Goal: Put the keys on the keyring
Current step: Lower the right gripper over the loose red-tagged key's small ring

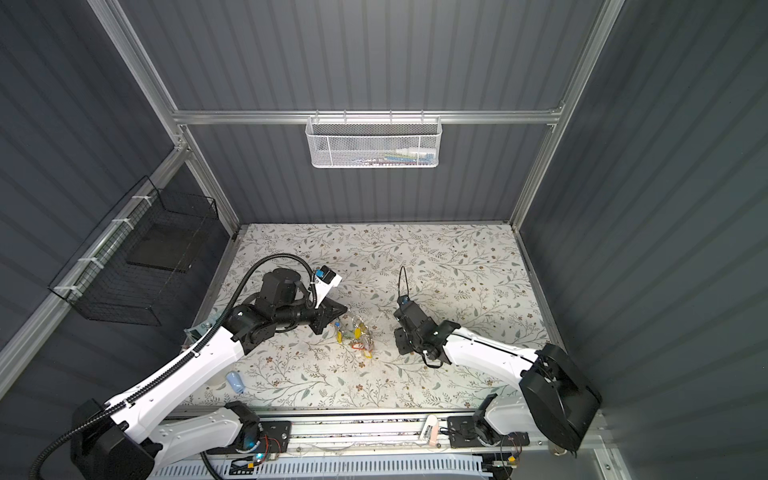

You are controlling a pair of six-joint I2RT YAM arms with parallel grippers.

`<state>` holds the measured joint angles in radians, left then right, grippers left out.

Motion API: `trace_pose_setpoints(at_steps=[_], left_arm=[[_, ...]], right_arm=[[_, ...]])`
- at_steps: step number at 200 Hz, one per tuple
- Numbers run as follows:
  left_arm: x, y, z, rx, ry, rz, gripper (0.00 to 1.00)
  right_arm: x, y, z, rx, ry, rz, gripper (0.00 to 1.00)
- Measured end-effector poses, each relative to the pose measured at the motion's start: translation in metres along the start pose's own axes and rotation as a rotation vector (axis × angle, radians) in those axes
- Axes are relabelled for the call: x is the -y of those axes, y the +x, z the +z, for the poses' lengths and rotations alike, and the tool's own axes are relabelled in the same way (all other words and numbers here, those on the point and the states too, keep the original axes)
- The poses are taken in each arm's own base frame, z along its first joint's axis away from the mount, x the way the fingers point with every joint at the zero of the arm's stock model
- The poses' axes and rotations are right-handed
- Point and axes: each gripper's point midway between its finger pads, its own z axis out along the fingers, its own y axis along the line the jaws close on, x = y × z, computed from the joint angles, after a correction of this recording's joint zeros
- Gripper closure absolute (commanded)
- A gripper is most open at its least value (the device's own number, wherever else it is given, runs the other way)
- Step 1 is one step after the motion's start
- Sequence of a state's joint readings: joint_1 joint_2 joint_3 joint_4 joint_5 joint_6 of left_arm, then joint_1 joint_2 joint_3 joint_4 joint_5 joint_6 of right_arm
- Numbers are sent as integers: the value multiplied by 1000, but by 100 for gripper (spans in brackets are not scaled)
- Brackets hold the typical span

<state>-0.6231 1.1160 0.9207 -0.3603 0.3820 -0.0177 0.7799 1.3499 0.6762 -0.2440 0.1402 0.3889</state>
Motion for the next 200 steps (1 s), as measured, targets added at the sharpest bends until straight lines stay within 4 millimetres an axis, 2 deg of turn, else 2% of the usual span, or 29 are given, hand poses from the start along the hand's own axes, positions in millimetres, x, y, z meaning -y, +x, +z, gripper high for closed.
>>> trace_pose_setpoints(at_steps=[88,166,200], left_arm=[[3,-2,-3,11,11,9,100],[5,-2,-3,10,24,12,100],[6,-2,-3,10,30,13,100]], right_arm=[[6,11,14,-46,48,-22,64],[10,6,19,-42,91,-51,68],[10,3,20,-41,95,-54,66]])
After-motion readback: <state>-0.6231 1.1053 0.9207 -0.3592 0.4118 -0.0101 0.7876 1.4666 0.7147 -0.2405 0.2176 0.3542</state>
